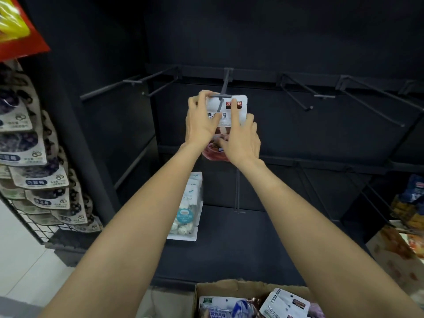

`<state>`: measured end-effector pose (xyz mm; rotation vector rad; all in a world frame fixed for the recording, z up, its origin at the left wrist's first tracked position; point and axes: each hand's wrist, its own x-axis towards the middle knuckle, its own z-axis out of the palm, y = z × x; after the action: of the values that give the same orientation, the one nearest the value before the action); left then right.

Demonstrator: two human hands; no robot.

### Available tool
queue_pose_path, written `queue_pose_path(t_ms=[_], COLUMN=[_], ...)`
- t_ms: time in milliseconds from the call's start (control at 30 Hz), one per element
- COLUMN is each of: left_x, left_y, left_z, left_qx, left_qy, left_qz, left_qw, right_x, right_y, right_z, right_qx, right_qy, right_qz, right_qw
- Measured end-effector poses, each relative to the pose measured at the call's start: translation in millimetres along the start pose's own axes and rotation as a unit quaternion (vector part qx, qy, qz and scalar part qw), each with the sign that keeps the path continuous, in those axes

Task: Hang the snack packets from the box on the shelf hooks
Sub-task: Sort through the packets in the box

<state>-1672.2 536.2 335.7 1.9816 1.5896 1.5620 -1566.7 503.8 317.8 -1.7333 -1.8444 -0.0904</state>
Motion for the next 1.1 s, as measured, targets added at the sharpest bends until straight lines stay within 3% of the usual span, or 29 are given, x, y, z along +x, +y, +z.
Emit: queue_pose_path(t_ms=[167,267,367,500,567,700,800,933,1100], left_x=[-24.9,-65.9,-122.3,-211.6,-259.1,-349.7,-406.9,-448.7,-454.8], left_y=[-8.8,-16.0,-12.2,-0.9,-0.7,-21.5,-51.7,-73.9,-73.7], left_z=[15.7,15.3,7.2,-2.9,-0.1,22.5,50.0,83.3,143.7], left_qx=[0.206,0.270,0.194,0.017,-0.038,-0.064,-0.027,0.005,0.072], left_qy=[-0.072,-0.121,-0.166,-0.193,-0.210,-0.255,-0.353,-0.448,-0.472], left_qz=[-0.010,0.000,-0.010,-0.065,-0.096,-0.176,-0.270,-0.345,-0.311], left_qw=[0.976,0.955,0.967,0.979,0.972,0.949,0.895,0.825,0.822], right_x=[-0.9,-32.2,-82.5,-172.7,-222.8,-311.4,-365.4,-406.1,-424.2], right_y=[9.9,22.7,41.6,77.9,101.3,153.0,200.4,254.8,289.6], right_z=[10.3,8.2,2.7,-0.3,2.9,21.3,47.4,69.9,91.7], right_qx=[-0.157,-0.138,-0.049,0.044,0.061,0.042,0.004,0.003,0.018], right_qy=[-0.073,-0.066,-0.024,-0.008,-0.055,-0.233,-0.343,-0.364,-0.397], right_qz=[0.015,-0.046,-0.110,-0.112,-0.081,0.021,0.087,0.224,0.394], right_qw=[0.985,0.987,0.992,0.993,0.993,0.971,0.935,0.904,0.829])
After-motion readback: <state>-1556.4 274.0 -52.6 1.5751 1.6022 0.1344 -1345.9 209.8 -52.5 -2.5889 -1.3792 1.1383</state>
